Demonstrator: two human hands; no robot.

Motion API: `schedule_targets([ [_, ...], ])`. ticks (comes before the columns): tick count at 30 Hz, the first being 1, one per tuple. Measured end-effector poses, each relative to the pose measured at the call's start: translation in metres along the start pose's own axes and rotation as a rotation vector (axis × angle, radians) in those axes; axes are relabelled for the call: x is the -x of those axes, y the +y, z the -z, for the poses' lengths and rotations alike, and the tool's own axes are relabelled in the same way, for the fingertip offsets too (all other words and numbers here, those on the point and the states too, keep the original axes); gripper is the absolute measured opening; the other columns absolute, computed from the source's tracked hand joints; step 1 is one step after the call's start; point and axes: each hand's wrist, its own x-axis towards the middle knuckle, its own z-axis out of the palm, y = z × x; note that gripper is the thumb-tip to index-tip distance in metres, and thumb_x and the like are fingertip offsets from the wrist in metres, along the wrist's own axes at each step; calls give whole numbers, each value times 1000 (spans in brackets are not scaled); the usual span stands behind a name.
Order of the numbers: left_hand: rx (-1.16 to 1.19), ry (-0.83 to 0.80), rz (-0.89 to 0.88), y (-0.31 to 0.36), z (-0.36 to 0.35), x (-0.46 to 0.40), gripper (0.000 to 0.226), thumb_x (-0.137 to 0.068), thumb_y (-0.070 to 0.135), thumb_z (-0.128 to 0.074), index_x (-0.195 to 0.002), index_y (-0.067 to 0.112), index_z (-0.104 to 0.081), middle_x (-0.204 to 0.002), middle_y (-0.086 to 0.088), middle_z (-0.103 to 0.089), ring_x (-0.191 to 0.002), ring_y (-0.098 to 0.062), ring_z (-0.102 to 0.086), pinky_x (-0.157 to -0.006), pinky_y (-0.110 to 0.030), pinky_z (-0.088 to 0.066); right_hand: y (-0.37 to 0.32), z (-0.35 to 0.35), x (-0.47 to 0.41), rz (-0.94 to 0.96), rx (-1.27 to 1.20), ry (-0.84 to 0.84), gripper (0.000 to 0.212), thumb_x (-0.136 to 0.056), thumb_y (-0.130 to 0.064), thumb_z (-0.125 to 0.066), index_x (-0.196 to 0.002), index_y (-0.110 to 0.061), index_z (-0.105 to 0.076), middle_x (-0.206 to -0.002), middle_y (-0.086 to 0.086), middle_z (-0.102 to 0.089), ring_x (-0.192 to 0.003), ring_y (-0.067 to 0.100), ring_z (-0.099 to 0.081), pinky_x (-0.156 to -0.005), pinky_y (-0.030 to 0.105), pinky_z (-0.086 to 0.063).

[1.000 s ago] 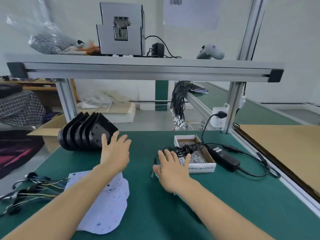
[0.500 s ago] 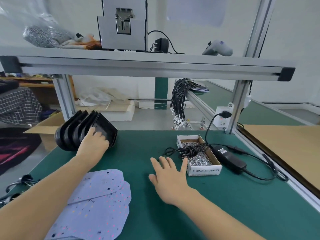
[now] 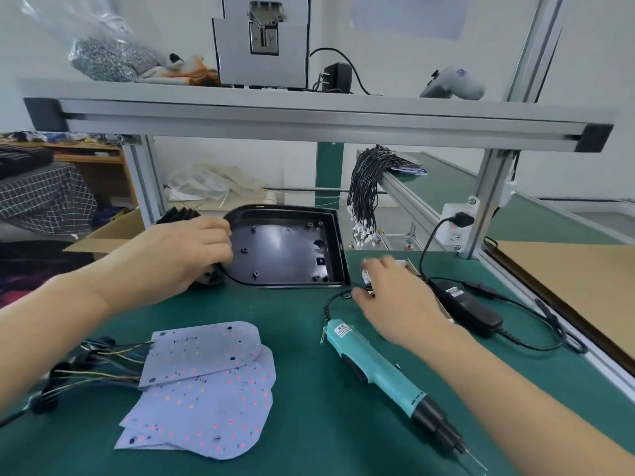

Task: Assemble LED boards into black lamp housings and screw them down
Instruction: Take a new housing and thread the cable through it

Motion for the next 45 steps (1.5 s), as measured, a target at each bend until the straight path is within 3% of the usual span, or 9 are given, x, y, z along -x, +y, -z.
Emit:
schedule_targets([
  [5, 205, 60, 191, -1, -1, 32, 40, -69, -19, -61, -80, 18, -52, -94, -1, -63, -100, -21, -57, -73, -35, -46, 19, -34, 53, -42, 110, -458, 53, -86, -47, -57, -128, -18, -43, -127, 4, -49, -117, 25, -47, -87, 33, -42],
  [21, 554, 91, 54, 84, -37, 18, 36, -59, -28, -43, -64, 7, -45, -93, -5, -65, -116, -6, -55, -84, -22, -49, 59, -43, 42, -49, 65, -303, 56, -89, -15, -58, -142, -16, -39, -142, 4, -40, -131, 28, -39, -102, 34, -38],
  [25, 597, 83, 1, 90, -41, 2, 44, -59, -29, -46, -69, 13, -39, -97, -6, -65, -114, -14, -59, -73, -31, -55, 31, -21, 30, 63, -476, -263, 54, -96, -16, -50, -147, -23, -35, -143, -3, -46, -132, 15, -42, -107, 25, -29],
  [28, 621, 123, 16, 92, -42, -9, 41, -67, -23, -38, -73, 18, -38, -111, 0, -60, -114, -23, -59, -74, -35, -55, 3, -30, 27, 191, -510, -376, 43, -98, -27, -51, -140, -32, -41, -126, -3, -60, -112, 15, -56, -97, 28, -41],
  [31, 605, 133, 271, 80, -54, -6, 44, -76, -17, -52, -104, 15, -62, -144, 1, -41, -132, -18, -41, -106, -23, -35, -2, -41, 21, 133, -513, -332, 30, -98, -15, -50, -126, -26, -55, -116, 1, -65, -107, 18, -58, -92, 29, -44],
  [35, 575, -362, 719, 45, -75, 27, 78, -83, 4, -67, -149, 20, -29, -153, 2, -30, -141, -16, -25, -110, -19, -18, -11, -36, 20, 286, -413, -479, 25, -97, -14, -52, -117, -25, -60, -113, -2, -65, -106, 19, -57, -94, 33, -43],
  [38, 674, -713, 851, 36, -91, 57, 74, -89, 21, -65, -151, 19, -24, -154, 5, -32, -140, -11, -31, -111, -23, -26, -41, -29, 36, 626, -219, -546, 43, -87, -3, -51, -117, -32, -61, -112, -4, -68, -100, 17, -57, -94, 33, -39],
  [42, 706, -649, 983, 29, -99, 63, 72, -82, 30, -74, -144, 17, -39, -132, 0, -53, -118, -15, -52, -96, -23, -38, -76, -31, 49, 944, 60, -402, 39, -67, 4, -53, -90, -24, -67, -85, -6, -65, -85, 15, -49, -92, 36, -22],
  [45, 798, -523, 1073, 17, -93, 54, 31, -77, 14, -79, -107, 14, -70, -93, -1, -67, -86, -18, -61, -72, -26, -46, -78, -43, 42, 1034, 225, -342, 24, -71, 0, -57, -84, -18, -67, -89, -3, -59, -95, 18, -46, -107, 42, -15],
])
